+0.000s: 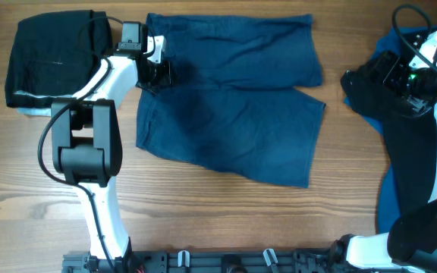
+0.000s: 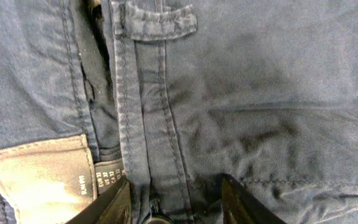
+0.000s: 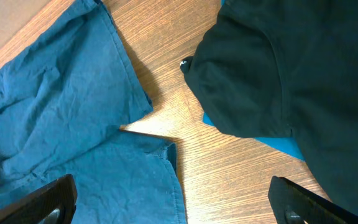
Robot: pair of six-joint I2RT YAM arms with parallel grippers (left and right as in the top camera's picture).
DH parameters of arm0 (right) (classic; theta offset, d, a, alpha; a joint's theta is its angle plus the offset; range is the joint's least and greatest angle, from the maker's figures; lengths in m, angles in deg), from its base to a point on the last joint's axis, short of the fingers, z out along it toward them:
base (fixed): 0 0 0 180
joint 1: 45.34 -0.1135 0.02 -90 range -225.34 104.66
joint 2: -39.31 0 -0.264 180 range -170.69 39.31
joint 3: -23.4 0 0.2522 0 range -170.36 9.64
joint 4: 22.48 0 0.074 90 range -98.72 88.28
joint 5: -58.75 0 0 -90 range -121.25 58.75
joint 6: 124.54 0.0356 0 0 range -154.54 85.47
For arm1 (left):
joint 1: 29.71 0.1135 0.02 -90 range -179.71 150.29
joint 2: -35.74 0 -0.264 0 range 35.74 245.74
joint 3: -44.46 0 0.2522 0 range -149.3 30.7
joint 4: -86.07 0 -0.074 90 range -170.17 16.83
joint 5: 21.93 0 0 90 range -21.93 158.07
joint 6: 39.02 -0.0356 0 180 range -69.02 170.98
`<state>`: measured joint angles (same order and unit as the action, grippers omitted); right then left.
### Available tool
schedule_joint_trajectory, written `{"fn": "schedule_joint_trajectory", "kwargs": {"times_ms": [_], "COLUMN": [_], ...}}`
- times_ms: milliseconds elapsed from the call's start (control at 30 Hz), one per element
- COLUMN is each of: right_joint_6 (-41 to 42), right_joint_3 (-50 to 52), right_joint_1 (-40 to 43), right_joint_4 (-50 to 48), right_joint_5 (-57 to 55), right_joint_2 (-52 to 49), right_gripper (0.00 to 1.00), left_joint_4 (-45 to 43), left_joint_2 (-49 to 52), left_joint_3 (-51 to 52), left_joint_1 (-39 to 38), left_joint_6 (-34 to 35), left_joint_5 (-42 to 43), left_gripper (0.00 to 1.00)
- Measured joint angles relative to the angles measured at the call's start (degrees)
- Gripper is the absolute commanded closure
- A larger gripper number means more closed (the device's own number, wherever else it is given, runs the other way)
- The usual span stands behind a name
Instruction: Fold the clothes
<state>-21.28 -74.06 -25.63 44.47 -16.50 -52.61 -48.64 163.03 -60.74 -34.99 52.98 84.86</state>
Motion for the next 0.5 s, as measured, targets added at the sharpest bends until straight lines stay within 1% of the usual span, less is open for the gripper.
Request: {"fn": "schedule_joint_trajectory", "kwargs": {"times_ms": [100,167,233,300,500], "right_joint_6": [0.0,0.0,0.0,0.0,0.0], "right_joint_3": [0.0,0.0,0.0,0.0,0.0], "right_joint_1": [0.0,0.0,0.0,0.0,0.0], "right_joint_4": [0.0,0.0,0.0,0.0,0.0], "right_joint_5": [0.0,0.0,0.0,0.0,0.0], "right_joint_2": [0.0,0.0,0.0,0.0,0.0], "right_gripper": [0.00,0.00,0.00,0.00,0.00], "left_joint_4": [0.4,0.9,1.2,1.7,1.9], "left_joint_2": [0.0,-0.1,-0.4,-0.9,-2.1], "left_joint_3": [0.0,0.0,0.0,0.0,0.0], "left_joint_1": [0.0,0.0,0.0,0.0,0.0], "left_joint_6": [-0.2,0.0,-0.1,0.1,0.0], "left_joint_5": [0.1,0.2,0.3,0.3,0.3], "left_gripper": [0.76,0.87,0.93,0.96,0.95]}}
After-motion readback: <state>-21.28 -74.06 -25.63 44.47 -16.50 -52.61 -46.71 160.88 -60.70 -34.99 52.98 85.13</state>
